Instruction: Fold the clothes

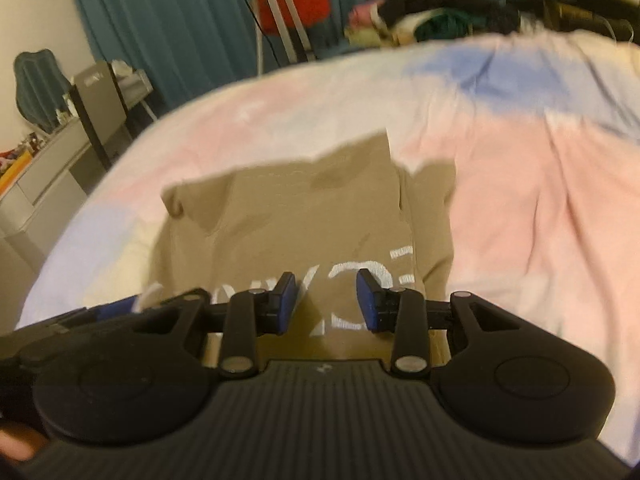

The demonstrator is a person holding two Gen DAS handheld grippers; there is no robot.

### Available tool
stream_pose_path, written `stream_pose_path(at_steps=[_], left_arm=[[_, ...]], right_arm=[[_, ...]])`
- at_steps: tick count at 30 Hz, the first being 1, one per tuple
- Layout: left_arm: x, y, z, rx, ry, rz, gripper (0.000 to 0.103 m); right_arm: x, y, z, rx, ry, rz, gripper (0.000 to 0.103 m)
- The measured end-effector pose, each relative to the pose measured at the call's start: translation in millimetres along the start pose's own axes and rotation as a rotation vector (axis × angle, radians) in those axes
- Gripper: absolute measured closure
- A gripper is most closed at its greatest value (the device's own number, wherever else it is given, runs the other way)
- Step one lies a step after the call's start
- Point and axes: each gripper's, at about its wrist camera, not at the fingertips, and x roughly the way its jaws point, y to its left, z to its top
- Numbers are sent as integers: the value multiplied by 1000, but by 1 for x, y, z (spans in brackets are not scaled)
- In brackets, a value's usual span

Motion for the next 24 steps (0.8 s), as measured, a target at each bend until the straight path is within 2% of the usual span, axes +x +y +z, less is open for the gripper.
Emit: stream_pose_path(at_steps=[4, 6, 9, 13, 17, 20, 24], left_arm=[[-13, 9, 2, -87, 24, -24, 31], [-27, 15, 4, -154, 30, -61, 31], [-56, 22, 5, -239, 32, -155, 26], [-75, 24, -7, -294, 76, -284, 25], [-49, 26, -18, -377, 153, -301, 24], [-16, 36, -25, -504, 237, -314, 24], [8, 50, -27, -630, 243, -325, 25]], right_arm=[[3, 2, -5, -20, 4, -12, 67], [2, 3, -5, -23, 1, -10, 67], [1, 0, -4, -2, 3, -1, 67], [1, 1, -4, 4, 5, -6, 67], [-2, 1, -5, 7, 7, -5, 67], [-3, 0, -4, 21, 8, 3, 67], [-2, -1, -3, 34, 10, 4, 67]])
